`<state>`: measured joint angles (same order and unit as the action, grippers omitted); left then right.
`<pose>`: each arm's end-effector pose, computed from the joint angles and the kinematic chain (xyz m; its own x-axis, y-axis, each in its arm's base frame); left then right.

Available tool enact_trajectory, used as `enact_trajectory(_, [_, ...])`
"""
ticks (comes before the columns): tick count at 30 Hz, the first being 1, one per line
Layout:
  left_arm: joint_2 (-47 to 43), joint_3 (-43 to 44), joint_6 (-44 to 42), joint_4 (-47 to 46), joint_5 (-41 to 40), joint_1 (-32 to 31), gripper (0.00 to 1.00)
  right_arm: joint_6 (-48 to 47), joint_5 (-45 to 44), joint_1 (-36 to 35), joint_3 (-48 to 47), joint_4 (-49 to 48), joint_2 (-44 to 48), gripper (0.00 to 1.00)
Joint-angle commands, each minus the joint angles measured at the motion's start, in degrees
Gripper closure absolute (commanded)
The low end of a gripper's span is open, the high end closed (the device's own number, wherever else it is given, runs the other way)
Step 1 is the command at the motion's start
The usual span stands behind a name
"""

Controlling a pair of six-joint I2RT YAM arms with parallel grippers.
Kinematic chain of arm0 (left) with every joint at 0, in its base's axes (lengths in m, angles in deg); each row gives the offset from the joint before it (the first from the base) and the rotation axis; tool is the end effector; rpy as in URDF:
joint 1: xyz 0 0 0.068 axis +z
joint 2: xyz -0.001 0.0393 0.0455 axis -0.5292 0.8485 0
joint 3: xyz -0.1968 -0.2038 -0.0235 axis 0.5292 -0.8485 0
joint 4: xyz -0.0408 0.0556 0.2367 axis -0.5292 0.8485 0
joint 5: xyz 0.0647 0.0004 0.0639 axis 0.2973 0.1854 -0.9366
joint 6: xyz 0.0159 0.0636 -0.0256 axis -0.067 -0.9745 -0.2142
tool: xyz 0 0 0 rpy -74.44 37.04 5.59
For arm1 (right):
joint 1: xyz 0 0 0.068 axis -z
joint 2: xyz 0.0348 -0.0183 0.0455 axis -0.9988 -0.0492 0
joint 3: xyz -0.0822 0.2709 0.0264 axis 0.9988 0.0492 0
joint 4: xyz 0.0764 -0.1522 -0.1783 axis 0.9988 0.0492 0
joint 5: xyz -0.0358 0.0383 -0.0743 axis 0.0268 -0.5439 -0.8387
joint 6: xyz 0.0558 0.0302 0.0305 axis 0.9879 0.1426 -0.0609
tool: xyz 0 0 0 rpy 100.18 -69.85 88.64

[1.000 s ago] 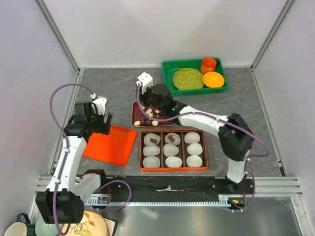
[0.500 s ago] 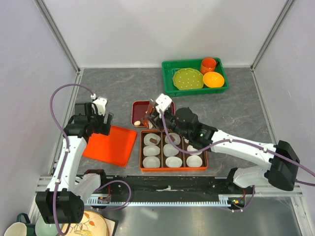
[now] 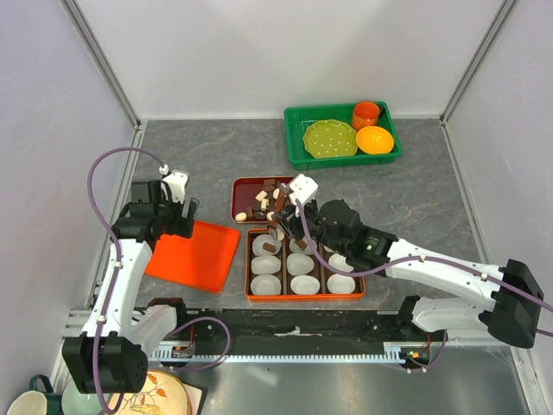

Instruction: Pack the chocolate

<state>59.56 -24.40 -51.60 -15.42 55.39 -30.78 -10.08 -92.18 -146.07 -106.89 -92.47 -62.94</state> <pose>0.1833 0.0006 0.2709 -0.7097 0.2636 -0.6534 0.2217 0.9638 0.1480 0.1536 0.2381 0.3258 -0.1337 -0.1249 -0.9831 -0.7649 0.6438 0.0222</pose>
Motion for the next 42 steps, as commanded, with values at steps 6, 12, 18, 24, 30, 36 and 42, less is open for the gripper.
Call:
enact_trajectory(6, [-1.06,1.76,-1.94,-0.21,0.18,0.24,0.07,2.72,-17.12,-0.08,3.13,5.91,9.26,0.78])
enact_trajectory(12, [-0.80,1.76,-1.85,-0.13,0.71,0.24,0.07,6.77,-27.16,1.06,6.03,14.08,14.54,0.77])
enact_trajectory(18, [-0.89,2.19,-1.68,0.14,0.88,0.24,0.07,8.09,-29.19,2.20,8.85,14.89,17.18,0.76])
enact_trajectory(24, [-1.50,2.37,-1.94,0.67,0.71,0.24,0.07,7.56,-29.72,3.87,9.90,14.27,16.48,0.77])
enact_trajectory(30, [-1.06,2.46,-2.03,0.58,0.44,0.24,0.07,8.27,-29.28,5.02,11.40,14.18,17.27,0.75])
enact_trajectory(36, [-0.71,2.20,-2.03,-0.04,0.27,0.24,0.07,8.62,-29.28,5.19,11.57,13.74,17.27,0.61])
enact_trajectory(42, [-0.89,1.84,-2.03,-0.04,0.09,0.24,0.07,8.44,-27.79,5.19,11.14,12.86,17.53,0.52])
